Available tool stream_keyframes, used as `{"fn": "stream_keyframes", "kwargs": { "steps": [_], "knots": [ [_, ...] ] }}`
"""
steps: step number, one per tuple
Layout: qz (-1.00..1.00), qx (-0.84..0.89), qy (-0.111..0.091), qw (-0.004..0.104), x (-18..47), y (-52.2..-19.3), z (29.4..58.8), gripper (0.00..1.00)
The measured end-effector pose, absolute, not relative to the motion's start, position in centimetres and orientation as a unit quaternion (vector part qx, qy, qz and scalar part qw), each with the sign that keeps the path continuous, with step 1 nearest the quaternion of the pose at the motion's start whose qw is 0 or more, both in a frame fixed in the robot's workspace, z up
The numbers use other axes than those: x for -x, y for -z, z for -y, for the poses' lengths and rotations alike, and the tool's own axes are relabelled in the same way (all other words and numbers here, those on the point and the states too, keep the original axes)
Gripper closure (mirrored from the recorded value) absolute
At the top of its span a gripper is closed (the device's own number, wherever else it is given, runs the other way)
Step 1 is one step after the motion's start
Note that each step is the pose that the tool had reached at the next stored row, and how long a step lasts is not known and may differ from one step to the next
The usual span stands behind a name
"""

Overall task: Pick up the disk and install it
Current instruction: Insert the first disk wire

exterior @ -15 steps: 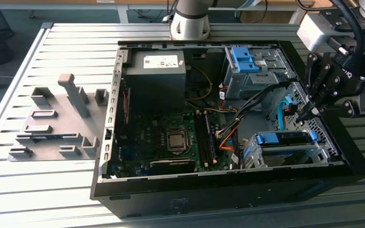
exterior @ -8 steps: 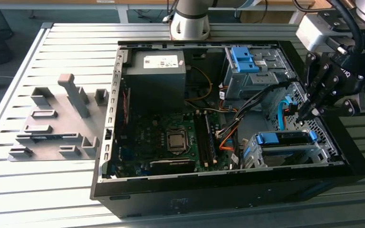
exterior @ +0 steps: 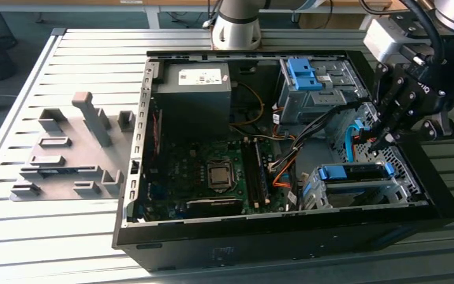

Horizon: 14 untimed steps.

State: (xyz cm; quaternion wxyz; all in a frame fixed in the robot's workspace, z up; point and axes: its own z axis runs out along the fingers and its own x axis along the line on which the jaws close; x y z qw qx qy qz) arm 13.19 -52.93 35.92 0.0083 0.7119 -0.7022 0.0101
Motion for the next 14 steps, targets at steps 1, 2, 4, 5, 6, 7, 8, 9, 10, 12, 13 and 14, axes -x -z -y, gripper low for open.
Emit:
{"fn": "stream_keyframes", "kwargs": {
  "steps": [1,2,4,5,6,7,8,9,10,12,13,14],
  "knots": [
    [0.702,-0.712,-0.01,0.008,-13.2,-35.9,52.8,0.75],
    [0.702,-0.712,-0.011,0.009,-13.2,-35.8,52.8,0.69],
    [0.702,-0.712,-0.015,0.014,-13.2,-35.6,52.7,0.69],
    [0.701,-0.712,-0.018,0.016,-13.2,-35.5,52.7,0.69],
    [0.701,-0.712,-0.02,0.019,-13.2,-35.4,52.7,0.69],
    [0.701,-0.713,-0.022,0.021,-13.2,-35.3,52.7,0.69],
    [0.701,-0.713,-0.024,0.022,-13.2,-35.2,52.7,0.69],
    [0.7,-0.713,-0.024,0.022,-13.2,-35.1,52.7,0.69],
    [0.7,-0.713,-0.024,0.022,-13.2,-35.0,52.7,0.69],
    [0.699,-0.714,-0.023,0.021,-13.2,-34.8,52.7,0.69],
    [0.699,-0.714,-0.023,0.021,-13.2,-34.8,52.7,0.69],
    [0.699,-0.715,-0.022,0.02,-13.3,-34.8,52.7,0.7]
  ]
}}
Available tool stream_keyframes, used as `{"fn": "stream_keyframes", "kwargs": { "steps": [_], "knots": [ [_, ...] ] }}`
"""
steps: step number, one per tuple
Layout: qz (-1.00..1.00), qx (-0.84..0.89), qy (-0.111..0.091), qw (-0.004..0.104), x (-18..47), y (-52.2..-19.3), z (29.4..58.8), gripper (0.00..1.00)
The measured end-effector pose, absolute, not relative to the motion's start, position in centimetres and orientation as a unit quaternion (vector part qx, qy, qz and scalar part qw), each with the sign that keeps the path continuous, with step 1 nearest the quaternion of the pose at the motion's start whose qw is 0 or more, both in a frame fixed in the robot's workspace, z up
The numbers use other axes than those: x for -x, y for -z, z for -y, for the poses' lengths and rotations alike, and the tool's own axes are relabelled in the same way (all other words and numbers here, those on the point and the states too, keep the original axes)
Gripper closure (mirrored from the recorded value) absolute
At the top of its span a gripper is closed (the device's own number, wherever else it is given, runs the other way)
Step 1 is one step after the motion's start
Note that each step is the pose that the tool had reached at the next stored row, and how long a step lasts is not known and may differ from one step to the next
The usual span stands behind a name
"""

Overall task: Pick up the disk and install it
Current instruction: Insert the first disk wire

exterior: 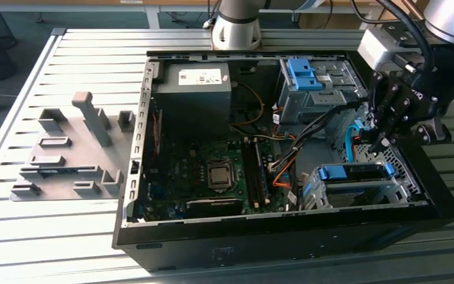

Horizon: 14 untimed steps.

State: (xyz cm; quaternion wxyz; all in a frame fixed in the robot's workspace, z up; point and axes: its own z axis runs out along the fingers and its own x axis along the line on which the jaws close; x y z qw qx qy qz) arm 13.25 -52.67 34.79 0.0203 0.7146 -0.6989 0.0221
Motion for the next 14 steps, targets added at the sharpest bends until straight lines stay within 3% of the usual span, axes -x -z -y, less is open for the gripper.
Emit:
{"fn": "stream_keyframes", "kwargs": {
  "steps": [3,14],
  "knots": [
    [0.699,-0.715,-0.022,0.02,-13.25,-34.77,52.67,0.83],
    [0.707,-0.706,-0.025,0.017,-12.45,-34.37,52.73,0.84]
  ]
}}
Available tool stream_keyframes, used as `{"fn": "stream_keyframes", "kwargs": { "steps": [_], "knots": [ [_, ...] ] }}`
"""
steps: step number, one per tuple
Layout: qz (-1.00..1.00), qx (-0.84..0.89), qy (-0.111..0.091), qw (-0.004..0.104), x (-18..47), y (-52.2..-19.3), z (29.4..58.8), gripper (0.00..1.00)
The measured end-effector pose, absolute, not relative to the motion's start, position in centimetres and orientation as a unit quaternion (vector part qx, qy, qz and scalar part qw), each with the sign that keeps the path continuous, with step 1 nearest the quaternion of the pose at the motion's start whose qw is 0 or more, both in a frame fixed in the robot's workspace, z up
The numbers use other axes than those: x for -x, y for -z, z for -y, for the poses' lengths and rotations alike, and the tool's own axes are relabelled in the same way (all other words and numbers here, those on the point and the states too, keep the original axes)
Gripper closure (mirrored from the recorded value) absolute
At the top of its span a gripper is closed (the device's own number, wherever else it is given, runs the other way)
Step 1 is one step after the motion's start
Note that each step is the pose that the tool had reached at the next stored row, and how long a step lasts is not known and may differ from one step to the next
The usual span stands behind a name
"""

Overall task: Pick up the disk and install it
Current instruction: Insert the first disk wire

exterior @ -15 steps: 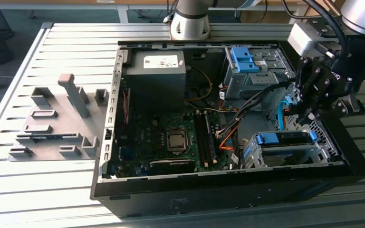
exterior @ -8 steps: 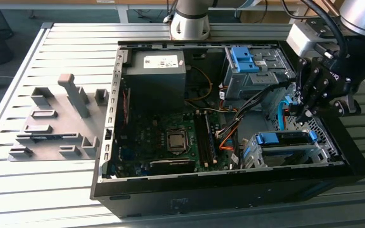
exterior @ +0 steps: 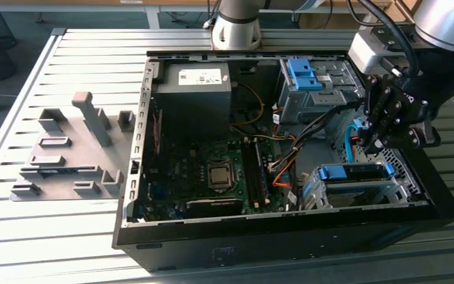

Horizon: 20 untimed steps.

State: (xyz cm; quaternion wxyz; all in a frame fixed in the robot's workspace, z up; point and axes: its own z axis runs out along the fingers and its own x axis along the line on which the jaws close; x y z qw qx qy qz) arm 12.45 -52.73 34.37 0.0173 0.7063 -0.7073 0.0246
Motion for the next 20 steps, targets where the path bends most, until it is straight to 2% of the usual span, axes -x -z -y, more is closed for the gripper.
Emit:
{"fn": "stream_keyframes", "kwargs": {
  "steps": [12,20],
  "knots": [
    [0.704,-0.71,-0.032,0.009,-11.6,-33.9,53.7,0.84],
    [0.704,-0.71,-0.033,0.008,-11.4,-33.5,54.3,0.84]
  ]
}}
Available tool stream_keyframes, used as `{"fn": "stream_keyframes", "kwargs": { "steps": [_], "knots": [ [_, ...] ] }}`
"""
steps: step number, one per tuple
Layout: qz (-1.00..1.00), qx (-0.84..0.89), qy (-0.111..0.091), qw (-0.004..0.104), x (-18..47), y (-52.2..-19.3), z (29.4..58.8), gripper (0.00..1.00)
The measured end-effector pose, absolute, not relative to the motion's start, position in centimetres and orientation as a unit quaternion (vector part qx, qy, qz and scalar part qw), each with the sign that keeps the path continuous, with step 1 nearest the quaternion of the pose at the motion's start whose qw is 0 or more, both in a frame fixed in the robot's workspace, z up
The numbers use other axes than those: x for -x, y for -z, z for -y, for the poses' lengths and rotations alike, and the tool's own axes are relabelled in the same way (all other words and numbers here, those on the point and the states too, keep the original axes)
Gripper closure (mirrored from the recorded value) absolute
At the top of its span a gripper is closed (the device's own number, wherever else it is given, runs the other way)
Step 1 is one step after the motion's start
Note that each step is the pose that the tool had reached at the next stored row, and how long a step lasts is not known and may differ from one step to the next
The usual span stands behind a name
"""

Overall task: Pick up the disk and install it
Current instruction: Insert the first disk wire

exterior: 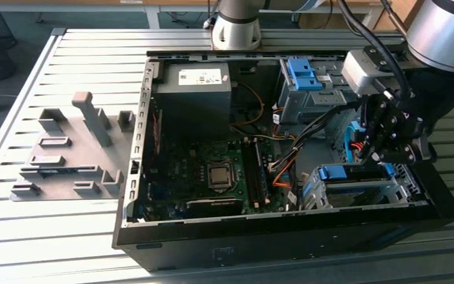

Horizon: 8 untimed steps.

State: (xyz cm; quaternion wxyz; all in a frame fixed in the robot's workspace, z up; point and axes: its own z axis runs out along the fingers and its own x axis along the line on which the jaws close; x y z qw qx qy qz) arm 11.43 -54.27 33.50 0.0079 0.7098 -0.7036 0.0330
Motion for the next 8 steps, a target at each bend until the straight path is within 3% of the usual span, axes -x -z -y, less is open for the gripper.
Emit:
{"fn": "stream_keyframes", "kwargs": {
  "steps": [8],
  "knots": [
    [0.704,-0.71,-0.033,0.008,-11.38,-33.39,54.39,0.84]
  ]
}}
